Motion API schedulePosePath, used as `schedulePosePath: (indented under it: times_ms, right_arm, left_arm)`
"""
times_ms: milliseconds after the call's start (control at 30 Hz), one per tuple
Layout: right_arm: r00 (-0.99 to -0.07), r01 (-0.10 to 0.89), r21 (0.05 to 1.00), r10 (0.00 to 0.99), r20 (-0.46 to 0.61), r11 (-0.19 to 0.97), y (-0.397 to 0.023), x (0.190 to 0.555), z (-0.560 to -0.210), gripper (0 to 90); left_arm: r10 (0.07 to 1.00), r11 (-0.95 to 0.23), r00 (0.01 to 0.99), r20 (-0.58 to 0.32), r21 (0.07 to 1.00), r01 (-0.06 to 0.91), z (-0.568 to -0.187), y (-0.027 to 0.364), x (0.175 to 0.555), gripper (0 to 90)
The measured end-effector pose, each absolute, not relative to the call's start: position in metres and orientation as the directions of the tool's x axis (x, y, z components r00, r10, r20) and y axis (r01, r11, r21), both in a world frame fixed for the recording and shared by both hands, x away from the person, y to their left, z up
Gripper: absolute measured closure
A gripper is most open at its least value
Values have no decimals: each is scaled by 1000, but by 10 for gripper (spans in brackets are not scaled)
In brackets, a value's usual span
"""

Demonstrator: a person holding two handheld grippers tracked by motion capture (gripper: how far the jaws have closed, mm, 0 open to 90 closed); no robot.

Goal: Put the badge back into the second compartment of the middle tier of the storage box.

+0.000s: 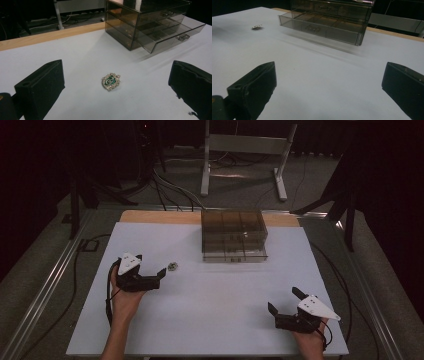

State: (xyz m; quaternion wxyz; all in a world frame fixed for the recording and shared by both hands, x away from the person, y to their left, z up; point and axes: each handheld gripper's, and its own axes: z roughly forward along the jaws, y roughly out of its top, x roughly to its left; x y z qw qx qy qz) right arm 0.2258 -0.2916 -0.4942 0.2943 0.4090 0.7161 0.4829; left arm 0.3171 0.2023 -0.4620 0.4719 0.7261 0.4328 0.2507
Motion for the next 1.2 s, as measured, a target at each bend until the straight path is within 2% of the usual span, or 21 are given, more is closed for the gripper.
schedulePosePath:
  times_ms: [733, 1200]
  right_arm:
    - [-496, 302, 932, 868, -28, 202, -291, 226, -494, 0]
    - [-498, 306, 930, 867, -27, 204, -291, 226, -494, 0]
  left_arm:
    - [861, -187, 507, -46, 898, 399, -467, 183, 335, 12]
    - [853, -231, 521, -28, 875, 425, -482, 170, 350, 13]
